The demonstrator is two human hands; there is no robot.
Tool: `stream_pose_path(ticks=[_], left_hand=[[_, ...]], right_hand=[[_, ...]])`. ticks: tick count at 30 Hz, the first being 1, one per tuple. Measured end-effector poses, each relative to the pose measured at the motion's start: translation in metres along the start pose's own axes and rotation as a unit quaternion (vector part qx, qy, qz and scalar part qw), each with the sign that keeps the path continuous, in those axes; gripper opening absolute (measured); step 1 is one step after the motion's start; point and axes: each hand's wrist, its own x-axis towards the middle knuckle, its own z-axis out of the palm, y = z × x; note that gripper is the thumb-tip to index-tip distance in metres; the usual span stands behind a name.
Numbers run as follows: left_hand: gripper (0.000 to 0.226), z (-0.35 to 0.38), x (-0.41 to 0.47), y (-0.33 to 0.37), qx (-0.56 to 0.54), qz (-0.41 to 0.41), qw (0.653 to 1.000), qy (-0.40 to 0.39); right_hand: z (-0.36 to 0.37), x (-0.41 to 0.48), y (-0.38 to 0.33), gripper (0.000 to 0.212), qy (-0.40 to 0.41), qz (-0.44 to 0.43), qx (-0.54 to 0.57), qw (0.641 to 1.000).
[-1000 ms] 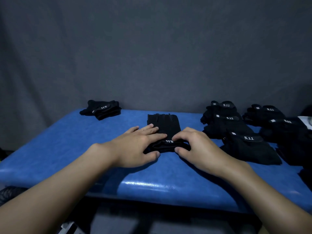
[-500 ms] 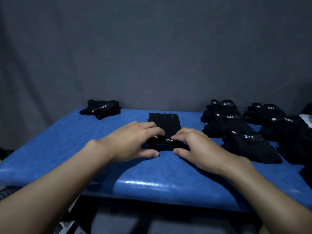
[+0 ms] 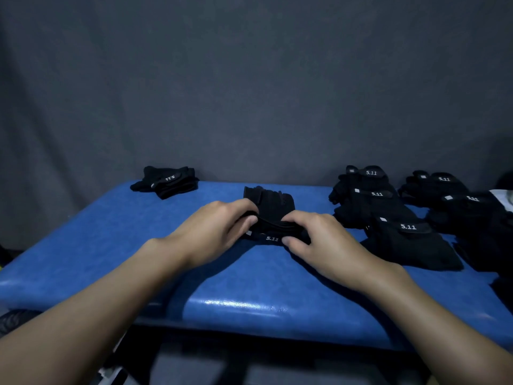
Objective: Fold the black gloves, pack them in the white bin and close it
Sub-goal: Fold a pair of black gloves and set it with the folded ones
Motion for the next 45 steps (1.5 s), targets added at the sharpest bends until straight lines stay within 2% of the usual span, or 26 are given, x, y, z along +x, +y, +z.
stream_pose_path(ticks=[3, 6, 7, 12, 17, 23, 28, 38, 45], left_hand=[[0.016, -0.002, -0.002, 0.001, -0.091, -0.024, 0.995, -0.015], [0.045, -0.004, -0.003, 0.001, -0.125, -0.033, 0.991, -0.042], [0.049, -0.004, -0.003, 0.001, -0.125, -0.033, 0.991, -0.042], [0.040, 0.000, -0.002, 0.003, -0.189, -0.048, 0.981, -0.011], [0.038, 0.005, -0.001, 0.002, -0.245, -0.084, 0.966, 0.002], [0.041, 0.015, 0.009, 0.001, -0.283, -0.117, 0.951, 0.035], [0.045, 0.024, 0.016, -0.003, -0.269, -0.134, 0.951, 0.068], [0.034, 0.031, 0.027, -0.005, -0.189, -0.169, 0.964, 0.078], [0.031, 0.033, 0.029, -0.005, -0.170, -0.176, 0.966, 0.082]], right_hand=[[0.001, 0.002, 0.000, 0.011, 0.016, 0.024, 0.057, 0.998], [0.000, 0.005, -0.001, 0.011, 0.037, 0.034, 0.107, 0.993], [0.000, 0.006, -0.001, 0.010, 0.043, 0.037, 0.119, 0.991], [0.003, 0.010, -0.001, 0.012, 0.069, 0.054, 0.174, 0.981], [0.005, 0.008, 0.003, 0.038, 0.040, 0.055, 0.237, 0.969], [0.019, 0.020, 0.005, 0.039, 0.111, 0.089, 0.201, 0.969], [0.022, 0.028, 0.009, 0.037, 0.146, 0.111, 0.155, 0.971], [0.025, 0.033, 0.008, 0.043, 0.166, 0.139, 0.079, 0.973], [0.022, 0.030, 0.001, 0.056, 0.122, 0.111, -0.022, 0.986]])
